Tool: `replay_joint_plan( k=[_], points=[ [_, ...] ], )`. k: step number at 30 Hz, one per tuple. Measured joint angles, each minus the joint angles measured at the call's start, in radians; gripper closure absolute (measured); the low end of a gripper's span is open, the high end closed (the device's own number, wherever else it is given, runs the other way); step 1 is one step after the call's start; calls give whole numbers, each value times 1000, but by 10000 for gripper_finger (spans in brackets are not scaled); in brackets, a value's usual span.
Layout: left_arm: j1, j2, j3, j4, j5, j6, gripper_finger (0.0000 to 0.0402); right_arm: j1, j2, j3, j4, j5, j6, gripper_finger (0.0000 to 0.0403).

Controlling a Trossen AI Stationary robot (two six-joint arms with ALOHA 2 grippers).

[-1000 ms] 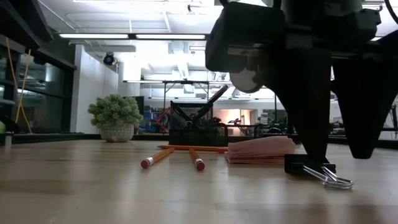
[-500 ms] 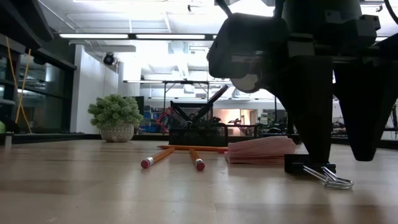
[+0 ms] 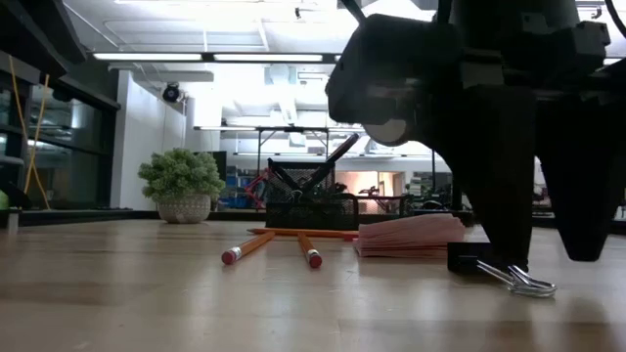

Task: Pick and place office supplies into organizer
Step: Put the binder clip into the desk organizer

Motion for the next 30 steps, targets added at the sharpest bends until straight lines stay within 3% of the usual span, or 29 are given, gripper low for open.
replay_joint_plan(
  k=[22,30],
  points=[
    [0,0,0,2,1,-1,282,1,30,3,46,-2,-10,250],
    [0,0,0,2,1,-1,282,2,31,2,51,6,-23,287]
  ],
)
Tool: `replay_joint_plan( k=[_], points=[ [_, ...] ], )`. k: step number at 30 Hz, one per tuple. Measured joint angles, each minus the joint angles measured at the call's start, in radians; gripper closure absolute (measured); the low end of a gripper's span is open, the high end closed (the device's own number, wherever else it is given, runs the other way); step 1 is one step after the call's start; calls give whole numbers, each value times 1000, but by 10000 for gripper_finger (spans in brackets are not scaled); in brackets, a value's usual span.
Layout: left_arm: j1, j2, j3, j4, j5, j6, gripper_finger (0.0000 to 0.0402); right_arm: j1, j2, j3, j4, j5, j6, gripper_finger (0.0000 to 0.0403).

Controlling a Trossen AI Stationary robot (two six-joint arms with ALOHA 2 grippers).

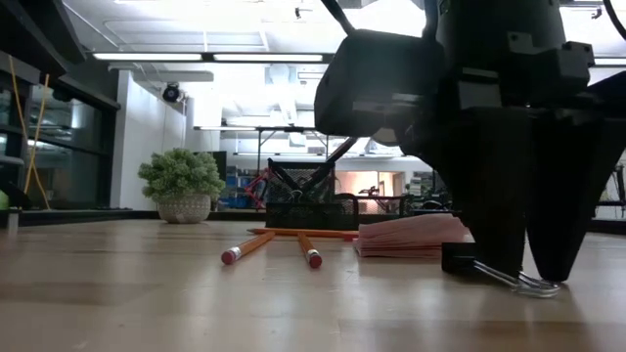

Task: Pick and place office supplies into organizer
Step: Put the binder clip into the desk organizer

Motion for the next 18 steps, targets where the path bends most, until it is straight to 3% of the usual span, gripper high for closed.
replay_joint_plan(
  k=[11,18],
  points=[
    [0,0,0,1,0,0,282,12,0,-2,-6,23,-32,393],
    [0,0,0,2,0,0,282,13,1,-2,-7,33,-51,399]
  ],
)
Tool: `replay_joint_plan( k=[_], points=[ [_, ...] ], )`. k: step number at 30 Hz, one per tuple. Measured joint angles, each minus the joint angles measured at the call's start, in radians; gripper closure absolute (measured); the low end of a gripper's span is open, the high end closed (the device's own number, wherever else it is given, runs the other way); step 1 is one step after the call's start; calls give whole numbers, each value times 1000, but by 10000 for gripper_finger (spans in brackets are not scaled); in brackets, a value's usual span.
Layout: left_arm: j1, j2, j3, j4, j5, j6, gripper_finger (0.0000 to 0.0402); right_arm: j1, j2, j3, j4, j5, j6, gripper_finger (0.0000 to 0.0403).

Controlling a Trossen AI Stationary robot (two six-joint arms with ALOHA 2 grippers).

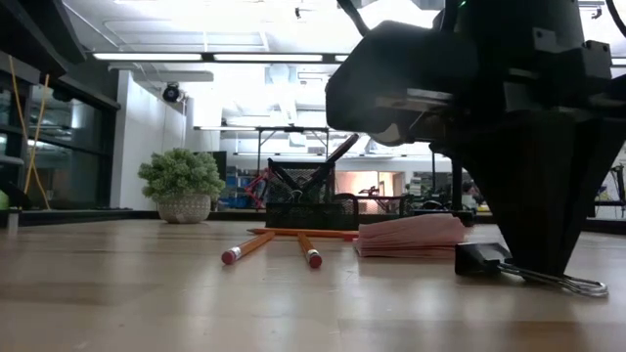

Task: Pick and place office supplies into organizer
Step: Put the binder clip into the desk organizer

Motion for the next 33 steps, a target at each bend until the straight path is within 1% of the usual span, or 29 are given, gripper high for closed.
replay_joint_plan(
  k=[8,16,21,26,29,33],
  points=[
    [0,0,0,0,0,0,282,0,-7,-1,-5,10,-27,402],
    [0,0,0,0,0,0,282,-35,-59,-2,-24,84,-84,402],
    [0,0,0,1,3,0,282,-72,-93,-1,-22,161,-148,402],
    [0,0,0,2,18,-2,282,-130,-110,9,-30,252,-317,403],
    [0,0,0,7,22,-10,282,-179,-112,34,-39,306,-487,403],
    [0,0,0,24,36,-11,282,-273,-112,73,-51,352,-735,403]
  ],
)
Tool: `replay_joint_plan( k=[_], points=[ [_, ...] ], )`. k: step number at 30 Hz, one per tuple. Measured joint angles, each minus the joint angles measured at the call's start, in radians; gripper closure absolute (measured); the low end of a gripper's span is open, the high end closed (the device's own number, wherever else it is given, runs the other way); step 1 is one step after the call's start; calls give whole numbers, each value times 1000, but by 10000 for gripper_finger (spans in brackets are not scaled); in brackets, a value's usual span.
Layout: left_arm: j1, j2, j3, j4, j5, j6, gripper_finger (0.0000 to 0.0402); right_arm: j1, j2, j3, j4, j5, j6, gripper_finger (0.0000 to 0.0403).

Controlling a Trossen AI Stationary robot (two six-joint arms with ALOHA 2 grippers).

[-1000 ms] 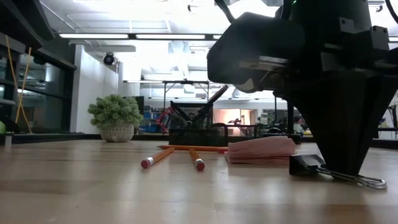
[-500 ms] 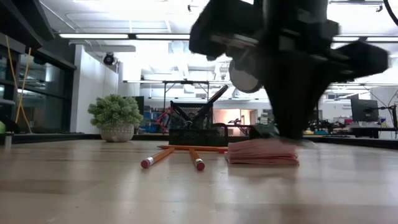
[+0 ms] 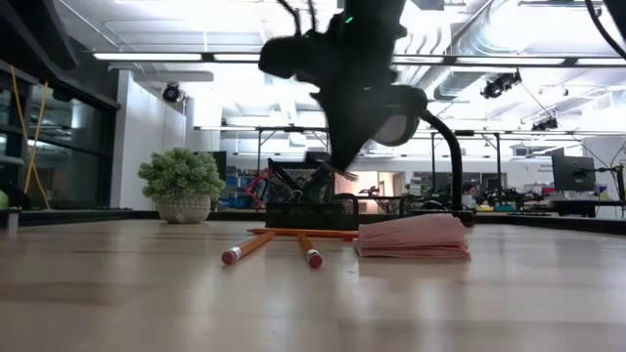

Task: Pick and place office supplies into organizer
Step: Put the binder clip into the desk organizer

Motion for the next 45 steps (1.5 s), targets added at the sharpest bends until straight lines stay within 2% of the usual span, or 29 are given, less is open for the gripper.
replay_joint_plan(
  k=[6,13,19,24,27,29,35,41,45],
  points=[
    [0,0,0,4,23,-2,282,-160,-1,49,-22,10,-364,403],
    [0,0,0,4,51,-72,282,-299,-1,51,-22,-103,-701,403],
    [0,0,0,4,54,-151,282,-348,-3,51,-18,-195,-974,403],
    [0,0,0,3,53,-161,282,-346,-3,53,14,-241,-1138,403],
    [1,0,0,3,53,-162,282,-344,1,52,44,-297,-1146,403],
    [1,0,0,3,52,-164,282,-342,1,53,69,-297,-1129,403],
    [1,0,0,-1,42,-182,282,-301,1,52,121,-144,-1136,403],
    [1,0,0,-6,34,-182,282,-223,31,52,146,83,-1238,403],
    [1,0,0,-7,34,-181,282,-194,66,52,163,214,-1230,403]
  ],
)
